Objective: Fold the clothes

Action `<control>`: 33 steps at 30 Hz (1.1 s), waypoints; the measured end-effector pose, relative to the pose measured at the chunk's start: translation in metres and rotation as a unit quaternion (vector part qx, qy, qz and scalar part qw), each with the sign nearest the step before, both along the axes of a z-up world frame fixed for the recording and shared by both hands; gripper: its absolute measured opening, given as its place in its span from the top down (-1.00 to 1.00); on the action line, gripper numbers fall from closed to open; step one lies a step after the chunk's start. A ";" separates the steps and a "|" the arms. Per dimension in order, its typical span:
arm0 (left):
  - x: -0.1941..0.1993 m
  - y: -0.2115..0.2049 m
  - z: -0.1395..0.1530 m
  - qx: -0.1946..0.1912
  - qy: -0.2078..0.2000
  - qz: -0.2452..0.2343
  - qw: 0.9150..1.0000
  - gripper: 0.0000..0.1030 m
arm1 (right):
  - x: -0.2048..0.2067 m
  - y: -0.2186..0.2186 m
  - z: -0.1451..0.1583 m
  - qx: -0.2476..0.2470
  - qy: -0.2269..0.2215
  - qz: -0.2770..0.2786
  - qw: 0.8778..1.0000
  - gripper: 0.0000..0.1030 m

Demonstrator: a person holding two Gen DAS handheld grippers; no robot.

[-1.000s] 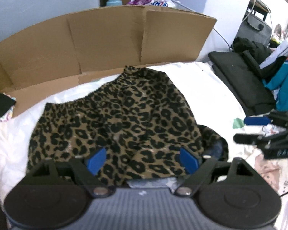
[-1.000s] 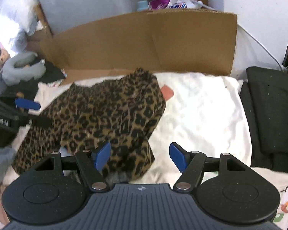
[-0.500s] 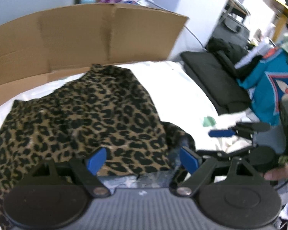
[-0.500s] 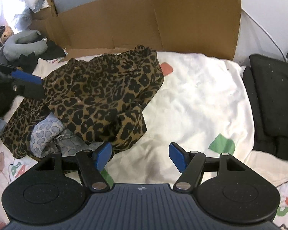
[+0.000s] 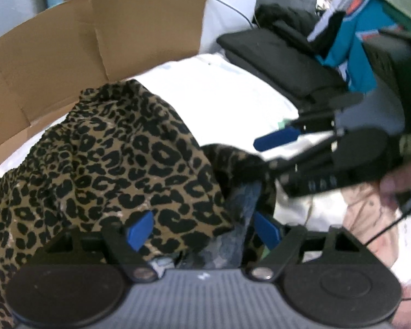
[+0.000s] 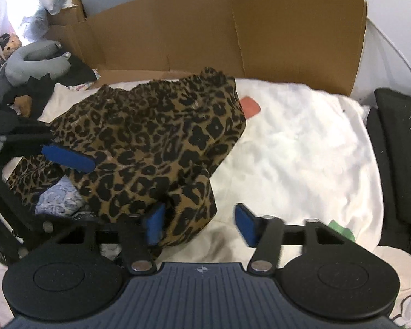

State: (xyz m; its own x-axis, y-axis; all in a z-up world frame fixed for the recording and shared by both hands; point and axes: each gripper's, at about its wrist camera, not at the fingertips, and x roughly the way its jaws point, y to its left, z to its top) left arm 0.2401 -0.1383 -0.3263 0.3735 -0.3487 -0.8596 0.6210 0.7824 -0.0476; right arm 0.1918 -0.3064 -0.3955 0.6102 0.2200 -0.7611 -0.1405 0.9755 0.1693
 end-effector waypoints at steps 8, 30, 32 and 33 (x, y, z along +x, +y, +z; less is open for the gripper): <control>0.007 0.001 -0.020 0.046 -0.006 -0.005 0.999 -0.20 | -0.008 -0.025 -0.015 0.001 0.021 -0.034 0.999 0.69; 0.023 0.023 0.032 -0.111 -0.020 0.070 0.991 0.88 | -0.032 0.014 0.031 0.030 -0.049 0.022 0.998 -0.13; 0.022 0.021 0.034 -0.121 -0.018 0.069 0.990 0.88 | -0.027 0.025 0.034 0.032 -0.050 0.030 0.998 -0.13; 0.022 0.020 0.036 -0.126 -0.017 0.069 0.990 0.88 | -0.023 0.029 0.036 0.031 -0.049 0.033 0.998 -0.13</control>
State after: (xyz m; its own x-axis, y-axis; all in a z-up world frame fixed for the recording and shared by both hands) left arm 0.2619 -0.1179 -0.2905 0.4590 -0.4939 -0.7385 0.5138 0.8257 -0.2328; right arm 0.1684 -0.2772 -0.3597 0.6642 0.3073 -0.6815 -0.2229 0.9516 0.2118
